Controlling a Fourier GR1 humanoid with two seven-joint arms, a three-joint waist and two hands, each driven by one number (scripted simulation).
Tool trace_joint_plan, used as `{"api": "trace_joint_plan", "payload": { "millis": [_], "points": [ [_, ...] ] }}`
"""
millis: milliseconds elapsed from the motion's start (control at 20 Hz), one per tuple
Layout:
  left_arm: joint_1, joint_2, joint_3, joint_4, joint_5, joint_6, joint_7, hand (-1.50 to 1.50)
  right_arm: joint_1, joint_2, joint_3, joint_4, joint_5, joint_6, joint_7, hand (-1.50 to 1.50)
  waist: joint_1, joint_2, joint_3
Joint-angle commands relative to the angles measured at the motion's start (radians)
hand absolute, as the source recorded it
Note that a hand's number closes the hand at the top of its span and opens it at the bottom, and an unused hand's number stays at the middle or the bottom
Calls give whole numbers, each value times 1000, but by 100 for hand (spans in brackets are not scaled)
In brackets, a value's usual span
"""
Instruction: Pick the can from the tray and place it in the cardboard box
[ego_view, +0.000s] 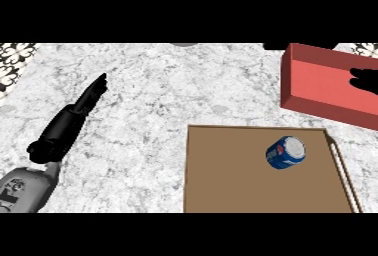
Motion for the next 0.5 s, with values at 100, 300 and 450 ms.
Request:
{"api": "trace_joint_plan", "payload": {
  "millis": [100,300,450],
  "points": [
    [15,-39,-5,11,-29,11,-15,0,-89,-44,111,-159,21,130,267,-150,9,0,0],
    [-29,-56,1,46,-58,-3,-5,0,-163,38,222,-193,15,183,463,-150,12,3,0],
    [13,-25,27,-47,-42,-19,35,0,-161,113,310,-253,30,196,625,-150,13,0,1]
  ]
}}
